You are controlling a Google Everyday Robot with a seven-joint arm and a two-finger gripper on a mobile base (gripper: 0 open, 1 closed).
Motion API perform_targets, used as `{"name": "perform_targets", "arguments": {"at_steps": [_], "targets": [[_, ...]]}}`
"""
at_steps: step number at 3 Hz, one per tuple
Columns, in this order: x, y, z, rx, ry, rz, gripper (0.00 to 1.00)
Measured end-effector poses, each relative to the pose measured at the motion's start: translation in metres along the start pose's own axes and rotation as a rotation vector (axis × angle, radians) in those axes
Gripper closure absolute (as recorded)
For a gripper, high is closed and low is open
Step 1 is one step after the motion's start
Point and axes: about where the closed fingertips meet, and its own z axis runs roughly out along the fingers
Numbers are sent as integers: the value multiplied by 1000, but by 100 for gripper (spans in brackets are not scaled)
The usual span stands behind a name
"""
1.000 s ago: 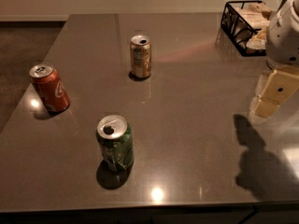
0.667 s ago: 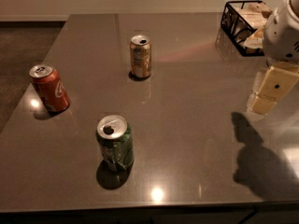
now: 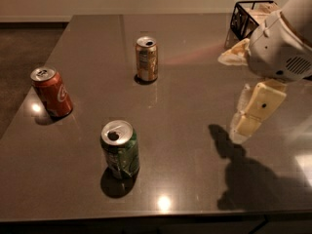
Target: Move green can near orange can
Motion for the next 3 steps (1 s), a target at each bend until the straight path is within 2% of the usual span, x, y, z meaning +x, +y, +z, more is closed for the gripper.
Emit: {"name": "perform_targets", "arguments": {"at_steps": [1,2,3], "targets": [[-38,23,16,-41,-146,-47,0],[-70,41,48,-60,-235,-83,0],[-96,50,82,-89,-305,-75,0]]}}
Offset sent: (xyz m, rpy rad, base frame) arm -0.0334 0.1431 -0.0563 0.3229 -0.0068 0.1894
